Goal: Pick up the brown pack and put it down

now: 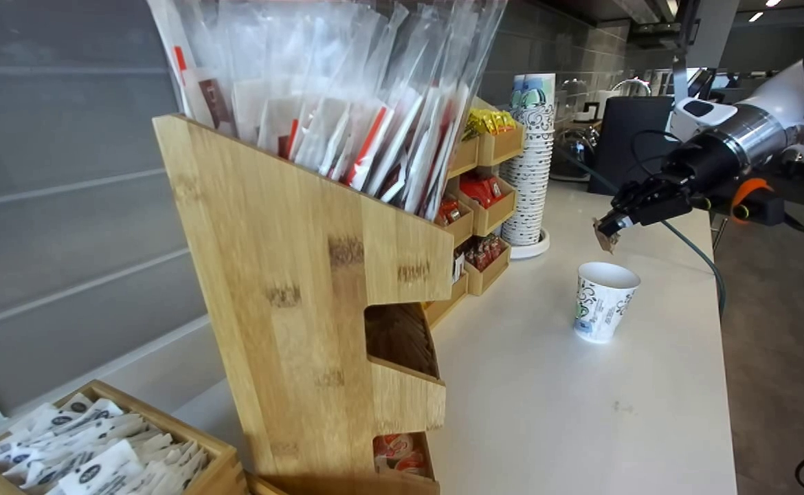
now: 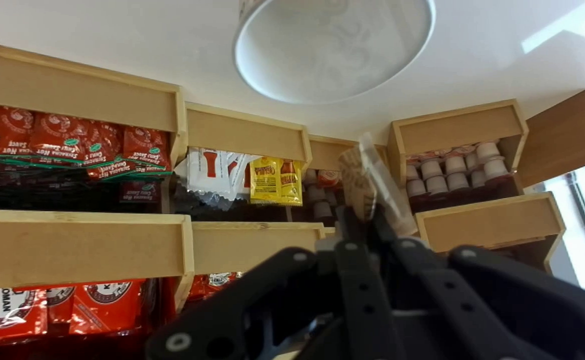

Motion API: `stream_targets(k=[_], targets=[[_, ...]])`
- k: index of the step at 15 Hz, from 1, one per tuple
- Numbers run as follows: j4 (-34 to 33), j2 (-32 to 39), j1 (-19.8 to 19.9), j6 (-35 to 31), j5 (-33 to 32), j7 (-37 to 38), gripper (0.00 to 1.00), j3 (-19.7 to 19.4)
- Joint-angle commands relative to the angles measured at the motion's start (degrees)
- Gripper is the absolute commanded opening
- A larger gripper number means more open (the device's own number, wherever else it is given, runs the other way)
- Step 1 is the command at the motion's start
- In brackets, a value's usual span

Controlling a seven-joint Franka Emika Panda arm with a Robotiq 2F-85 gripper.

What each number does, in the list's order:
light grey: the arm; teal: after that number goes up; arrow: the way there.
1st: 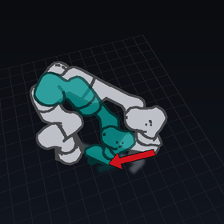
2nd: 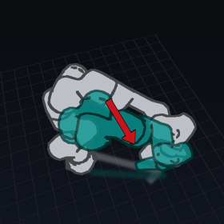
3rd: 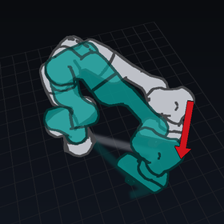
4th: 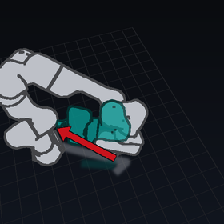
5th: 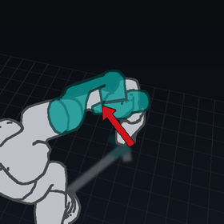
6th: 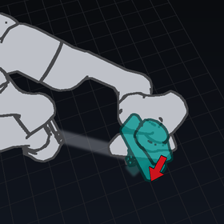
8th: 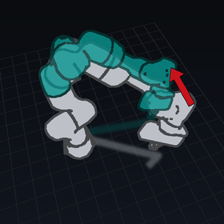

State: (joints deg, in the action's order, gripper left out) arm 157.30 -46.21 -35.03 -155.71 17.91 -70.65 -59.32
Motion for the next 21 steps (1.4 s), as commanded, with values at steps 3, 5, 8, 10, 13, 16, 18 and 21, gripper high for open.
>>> stream_targets(k=[3, 5, 8, 10, 13, 16, 18, 21], targets=[[0.01, 1.69, 1.79, 2.79, -2.02, 0.81, 0.02, 2.81], [0.03, 2.71, 3.05, 3.76, -2.71, 1.42, 0.02, 5.39], [-0.02, 4.39, 6.07, 6.02, -3.9, 2.23, 0.02, 11.13], [-0.05, 5.63, 8.57, 7.99, -4.66, 2.77, 0.02, 15.91], [-0.12, 7.24, 13.39, 12.03, -5.27, 3.67, 0.02, 23.58], [-0.75, 8.89, 18.43, 15.66, -6.29, 4.56, 0.02, 31.6], [-1.33, 9.38, 20.9, 17.72, -6.92, 4.68, 0.02, 36.75], [-2.11, 9.52, 22.73, 20.26, -8.37, 4.96, 0.02, 42.94]])
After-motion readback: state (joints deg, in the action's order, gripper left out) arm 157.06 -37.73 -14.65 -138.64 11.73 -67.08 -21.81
